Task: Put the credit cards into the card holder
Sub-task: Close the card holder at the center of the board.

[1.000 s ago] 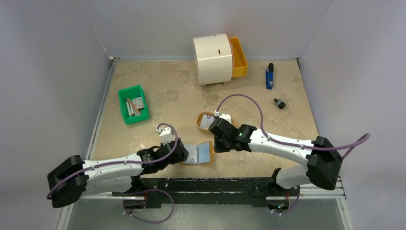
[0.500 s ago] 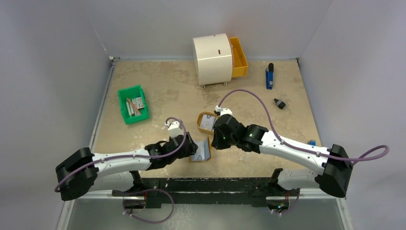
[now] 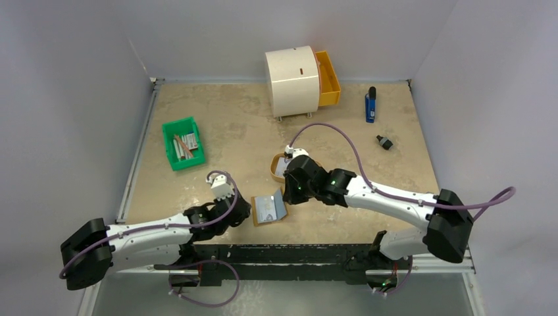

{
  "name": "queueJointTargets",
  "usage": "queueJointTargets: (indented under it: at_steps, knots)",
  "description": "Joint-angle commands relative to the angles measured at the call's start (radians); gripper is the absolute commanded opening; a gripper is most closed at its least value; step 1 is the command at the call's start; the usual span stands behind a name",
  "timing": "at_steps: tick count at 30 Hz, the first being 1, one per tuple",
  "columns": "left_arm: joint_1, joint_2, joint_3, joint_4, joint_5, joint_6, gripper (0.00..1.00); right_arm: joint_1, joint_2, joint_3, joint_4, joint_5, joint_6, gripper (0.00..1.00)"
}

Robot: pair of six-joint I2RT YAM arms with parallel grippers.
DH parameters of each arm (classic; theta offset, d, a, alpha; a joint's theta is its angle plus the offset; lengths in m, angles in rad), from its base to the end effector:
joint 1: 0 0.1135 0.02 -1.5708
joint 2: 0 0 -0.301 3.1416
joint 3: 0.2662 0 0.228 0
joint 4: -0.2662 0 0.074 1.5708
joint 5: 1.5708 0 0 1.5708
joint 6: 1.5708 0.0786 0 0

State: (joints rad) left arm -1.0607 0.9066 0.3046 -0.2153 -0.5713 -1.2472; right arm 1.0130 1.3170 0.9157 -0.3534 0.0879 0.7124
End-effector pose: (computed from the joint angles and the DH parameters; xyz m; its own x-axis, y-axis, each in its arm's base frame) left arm 0.1082 -0.1063 0.1732 -0.6380 -0.4931 -0.5914 -0.1616 0.8367 -0.5233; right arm 0.1547 0.2350 0.2698 -0.8047 -0.0597 -0.5906 -0.3769 0.8200 0.4307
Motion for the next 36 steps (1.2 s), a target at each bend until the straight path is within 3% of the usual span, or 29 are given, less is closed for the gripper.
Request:
queueJointTargets:
  at_steps: [1, 8, 23, 36]
  knots:
    - [0.005, 0.079, -0.009, 0.032, -0.016, -0.038, 0.25, -0.002, 0.046, 0.065, 0.078, -0.02, -0.028, 0.0]
    - [0.007, 0.136, -0.03, 0.113, 0.019, -0.031, 0.18, -0.003, 0.125, 0.08, 0.167, -0.085, -0.023, 0.0]
    - [0.007, 0.13, -0.045, 0.2, 0.032, -0.009, 0.17, -0.001, 0.164, 0.004, 0.349, -0.286, 0.008, 0.0]
    - [0.007, 0.006, -0.069, 0.107, -0.005, -0.044, 0.17, 0.0, 0.311, 0.015, 0.498, -0.413, 0.028, 0.0]
